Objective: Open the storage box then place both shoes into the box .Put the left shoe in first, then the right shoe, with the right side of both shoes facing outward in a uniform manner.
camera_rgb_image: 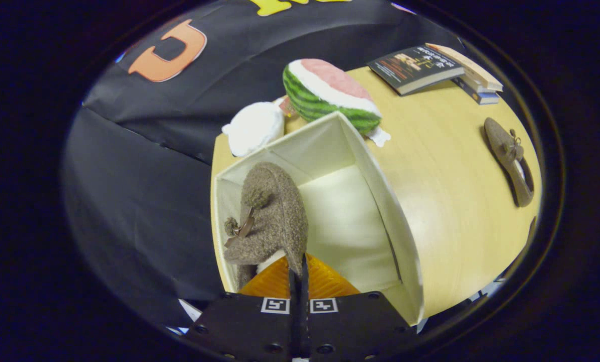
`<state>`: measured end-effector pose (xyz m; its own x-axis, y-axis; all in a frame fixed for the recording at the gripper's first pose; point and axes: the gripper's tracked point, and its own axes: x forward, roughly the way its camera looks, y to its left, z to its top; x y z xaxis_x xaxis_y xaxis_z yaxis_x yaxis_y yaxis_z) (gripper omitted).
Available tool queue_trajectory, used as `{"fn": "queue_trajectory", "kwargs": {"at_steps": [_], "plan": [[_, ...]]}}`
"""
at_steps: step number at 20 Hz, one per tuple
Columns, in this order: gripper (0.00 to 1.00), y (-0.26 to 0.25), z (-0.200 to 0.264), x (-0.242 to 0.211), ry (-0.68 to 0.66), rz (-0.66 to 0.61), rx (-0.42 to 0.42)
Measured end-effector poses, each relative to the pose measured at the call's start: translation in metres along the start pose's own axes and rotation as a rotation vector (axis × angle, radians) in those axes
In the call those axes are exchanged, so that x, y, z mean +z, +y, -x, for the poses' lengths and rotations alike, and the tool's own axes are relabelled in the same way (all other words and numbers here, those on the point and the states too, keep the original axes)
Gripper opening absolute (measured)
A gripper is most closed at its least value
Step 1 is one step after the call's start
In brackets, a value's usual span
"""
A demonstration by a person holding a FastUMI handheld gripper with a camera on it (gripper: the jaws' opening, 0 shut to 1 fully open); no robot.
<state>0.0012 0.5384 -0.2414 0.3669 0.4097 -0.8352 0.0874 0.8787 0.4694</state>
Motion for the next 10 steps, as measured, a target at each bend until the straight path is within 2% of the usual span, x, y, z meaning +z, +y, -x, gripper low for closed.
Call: {"fn": "queue_trajectory", "kwargs": {"at_steps": [9, 10], "plan": [[0.02, -0.005, -0.052, -0.005, 0.074, 0.010, -0.066], [0.02, 0.000, -0.053, -0.007, 0.087, 0.000, -0.044]]}}
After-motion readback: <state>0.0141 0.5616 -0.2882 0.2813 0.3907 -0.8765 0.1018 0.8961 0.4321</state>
